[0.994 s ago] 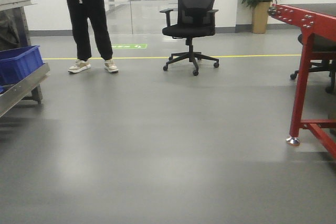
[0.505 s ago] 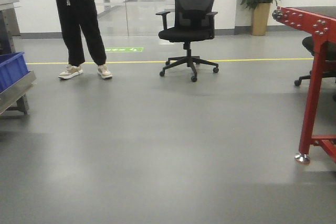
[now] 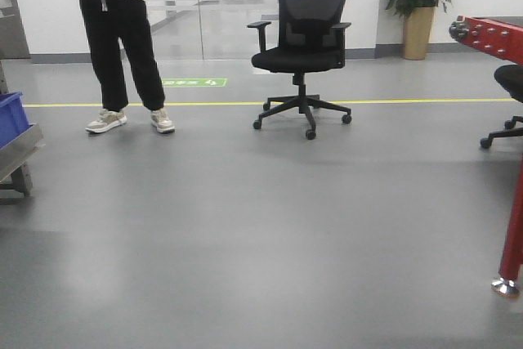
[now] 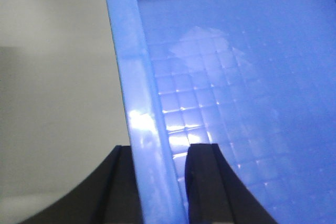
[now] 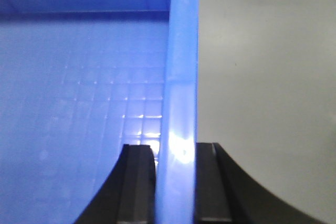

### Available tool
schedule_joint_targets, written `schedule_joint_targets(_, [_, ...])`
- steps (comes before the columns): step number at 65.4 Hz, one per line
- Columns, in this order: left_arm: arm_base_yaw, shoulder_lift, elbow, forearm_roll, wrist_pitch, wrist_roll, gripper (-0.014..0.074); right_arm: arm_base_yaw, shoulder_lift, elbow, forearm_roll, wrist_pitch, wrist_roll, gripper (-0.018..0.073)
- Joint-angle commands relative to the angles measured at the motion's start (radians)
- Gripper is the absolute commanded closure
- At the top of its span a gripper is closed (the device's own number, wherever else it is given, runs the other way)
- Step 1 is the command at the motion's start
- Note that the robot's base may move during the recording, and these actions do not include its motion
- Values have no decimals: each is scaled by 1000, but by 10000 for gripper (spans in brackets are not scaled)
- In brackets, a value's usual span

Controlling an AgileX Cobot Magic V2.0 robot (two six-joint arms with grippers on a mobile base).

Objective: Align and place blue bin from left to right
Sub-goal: 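Drive across the floor carrying the blue bin in both grippers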

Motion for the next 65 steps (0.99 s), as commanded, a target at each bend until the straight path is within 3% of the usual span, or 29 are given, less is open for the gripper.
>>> schedule_joint_targets(1, [-3, -27, -14, 5, -59, 20, 605, -7, -17, -14, -54, -151, -22, 629])
schedule_joint_targets(65, [-3, -27, -14, 5, -59, 20, 605, -7, -5, -14, -54, -157, -22, 629])
